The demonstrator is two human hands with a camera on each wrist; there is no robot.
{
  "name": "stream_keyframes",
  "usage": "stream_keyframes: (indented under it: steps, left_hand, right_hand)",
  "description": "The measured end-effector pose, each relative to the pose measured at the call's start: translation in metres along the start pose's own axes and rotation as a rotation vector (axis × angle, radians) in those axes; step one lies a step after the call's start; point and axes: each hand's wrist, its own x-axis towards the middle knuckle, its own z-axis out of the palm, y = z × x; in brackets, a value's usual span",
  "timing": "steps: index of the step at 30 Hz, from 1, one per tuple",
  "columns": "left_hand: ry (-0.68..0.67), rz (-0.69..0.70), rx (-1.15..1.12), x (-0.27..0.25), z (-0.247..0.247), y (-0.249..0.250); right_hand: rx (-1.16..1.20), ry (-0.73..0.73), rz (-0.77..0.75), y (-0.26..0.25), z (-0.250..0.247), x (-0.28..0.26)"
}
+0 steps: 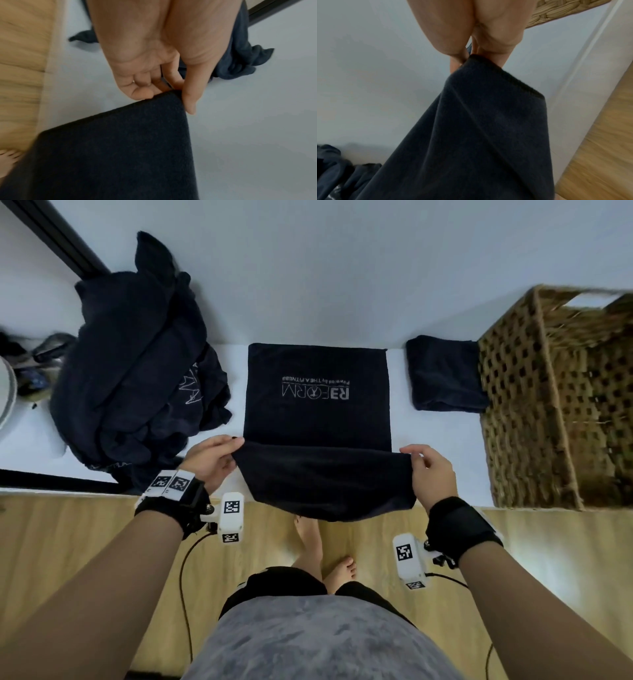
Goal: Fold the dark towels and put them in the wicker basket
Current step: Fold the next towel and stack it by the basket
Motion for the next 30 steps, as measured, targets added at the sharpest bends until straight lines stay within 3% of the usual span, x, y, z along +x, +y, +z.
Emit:
stream_keyframes:
  steps: [8,11,14,16,20,23,30]
  left_hand:
    - [0.013,0.133,-0.169,0.038,0.039,0.065]
    - [0.020,0.135,-0.155,0.060,0.050,0.071]
    - [0.005,0.112,-0.001,0.080,0.053,0.060]
    - [0.038,0.151,0.230,0.086,0.051,0.048]
    - [0.143,0.264,0.696,0.082,0.035,0.015]
    - [0.214,0.221,0.920,0.068,0.016,-0.012]
    - [0.234,0.039,1.061,0.021,-0.010,-0.068]
  right_hand:
    - [0.111,0.108,0.026,-0.044,0.010,0.067]
    - [0.164,0.078,0.074,-0.052,0.022,0.091]
    - [0.181,0.009,0.148,-0.048,0.035,0.104]
    - [0.086,-0.018,0.188,-0.038,0.039,0.102]
    - [-0.050,-0.019,0.237,-0.016,0.039,0.074]
    - [-0.089,-0.039,0.283,0.002,0.036,0.048]
    - [-0.027,-0.226,0.287,0.032,0.041,0.006]
